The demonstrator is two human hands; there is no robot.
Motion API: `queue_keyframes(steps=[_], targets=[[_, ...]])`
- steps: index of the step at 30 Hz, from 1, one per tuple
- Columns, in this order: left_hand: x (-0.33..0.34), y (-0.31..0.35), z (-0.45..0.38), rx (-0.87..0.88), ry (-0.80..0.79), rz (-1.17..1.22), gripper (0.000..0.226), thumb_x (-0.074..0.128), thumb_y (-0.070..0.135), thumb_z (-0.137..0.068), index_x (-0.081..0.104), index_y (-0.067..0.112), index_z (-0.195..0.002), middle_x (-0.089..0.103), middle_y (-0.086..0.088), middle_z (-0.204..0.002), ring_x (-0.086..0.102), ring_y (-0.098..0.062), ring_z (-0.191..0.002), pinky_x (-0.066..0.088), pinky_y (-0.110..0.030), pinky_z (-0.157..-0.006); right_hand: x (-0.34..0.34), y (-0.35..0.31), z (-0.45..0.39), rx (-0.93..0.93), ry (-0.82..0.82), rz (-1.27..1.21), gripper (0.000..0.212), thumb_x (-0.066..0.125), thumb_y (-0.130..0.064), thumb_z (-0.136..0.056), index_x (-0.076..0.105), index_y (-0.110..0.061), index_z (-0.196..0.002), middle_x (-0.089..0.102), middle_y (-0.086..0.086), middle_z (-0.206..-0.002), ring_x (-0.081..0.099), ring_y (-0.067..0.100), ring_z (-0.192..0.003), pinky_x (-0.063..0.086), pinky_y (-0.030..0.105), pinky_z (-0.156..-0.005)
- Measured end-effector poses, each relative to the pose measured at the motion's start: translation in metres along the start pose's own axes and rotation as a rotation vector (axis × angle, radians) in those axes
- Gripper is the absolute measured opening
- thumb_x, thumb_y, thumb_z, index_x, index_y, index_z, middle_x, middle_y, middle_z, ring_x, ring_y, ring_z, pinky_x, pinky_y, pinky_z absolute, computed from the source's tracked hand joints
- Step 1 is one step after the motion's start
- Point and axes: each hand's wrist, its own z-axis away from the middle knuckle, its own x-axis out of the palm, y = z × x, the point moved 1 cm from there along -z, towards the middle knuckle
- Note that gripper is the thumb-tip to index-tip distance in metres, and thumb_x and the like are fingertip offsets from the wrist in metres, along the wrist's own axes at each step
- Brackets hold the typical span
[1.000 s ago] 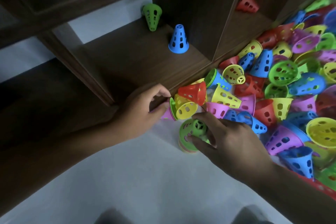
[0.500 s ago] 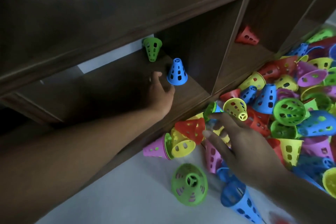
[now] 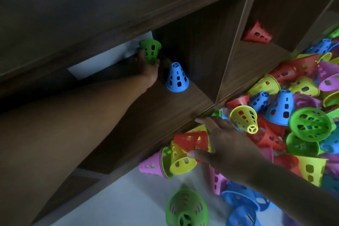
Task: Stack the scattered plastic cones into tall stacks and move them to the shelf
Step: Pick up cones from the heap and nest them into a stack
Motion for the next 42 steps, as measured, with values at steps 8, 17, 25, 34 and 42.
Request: queue_keyframes(steps=[8, 17, 25, 34, 42], targets=[[-0.008, 0.0, -0.044, 0.094, -0.073, -0.187, 0.098, 0.076, 0.049, -0.077, 0.014, 0.05, -0.153, 0.03, -0.011, -0.158, 0.04, -0.037, -0.138, 0.047, -0.056, -0.103, 0.026, 0.003, 0.003, 0.0, 0.097, 0.101, 0.077, 0.046, -0.076, -0.073, 0.054, -0.028, -0.132, 0.057, 0.0, -0.125, 0.056, 0.024, -0.114, 0.052, 0.042, -0.091], [-0.004, -0.002, -0.038, 0.179, -0.065, -0.092, 0.084, 0.078, 0.009, -0.083, 0.029, 0.027, -0.15, 0.045, -0.007, -0.145, 0.047, -0.021, -0.126, 0.046, -0.037, -0.096, 0.029, 0.012, 0.013, 0.016, 0.117, 0.185, 0.069, 0.046, -0.067, -0.068, 0.067, -0.022, -0.116, 0.064, -0.002, -0.103, 0.061, 0.023, -0.099, 0.052, 0.039, -0.086], [0.0, -0.006, 0.014, 0.099, 0.145, 0.138, 0.071, 0.071, -0.009, -0.082, 0.035, 0.009, -0.142, 0.047, -0.014, -0.143, 0.048, -0.026, -0.132, 0.042, -0.029, -0.104, 0.024, 0.012, 0.03, 0.076, 0.148, -0.225, 0.063, 0.07, -0.049, -0.085, 0.048, -0.03, -0.141, 0.046, -0.017, -0.123, 0.039, 0.002, -0.114, 0.026, 0.003, -0.093], [-0.018, 0.001, 0.091, 0.029, 0.156, 0.206, 0.081, 0.066, -0.003, -0.09, 0.025, 0.025, -0.153, 0.037, -0.01, -0.154, 0.041, -0.026, -0.14, 0.043, -0.042, -0.111, -0.001, -0.012, 0.061, 0.267, 0.28, -1.105, 0.048, 0.083, -0.032, -0.069, 0.065, -0.022, -0.113, 0.077, -0.001, -0.1, 0.072, 0.017, -0.094, 0.059, 0.028, -0.078], [-0.066, -0.01, 0.195, 0.148, -0.133, 0.171, 0.078, 0.079, 0.023, -0.079, 0.036, 0.05, -0.139, 0.048, -0.004, -0.133, 0.06, -0.022, -0.113, 0.058, -0.05, -0.088, -0.011, -0.03, 0.102, 0.29, 0.205, -1.331, 0.039, 0.078, -0.002, -0.077, 0.069, -0.011, -0.114, 0.075, 0.013, -0.104, 0.069, 0.035, -0.102, 0.052, 0.048, -0.094]])
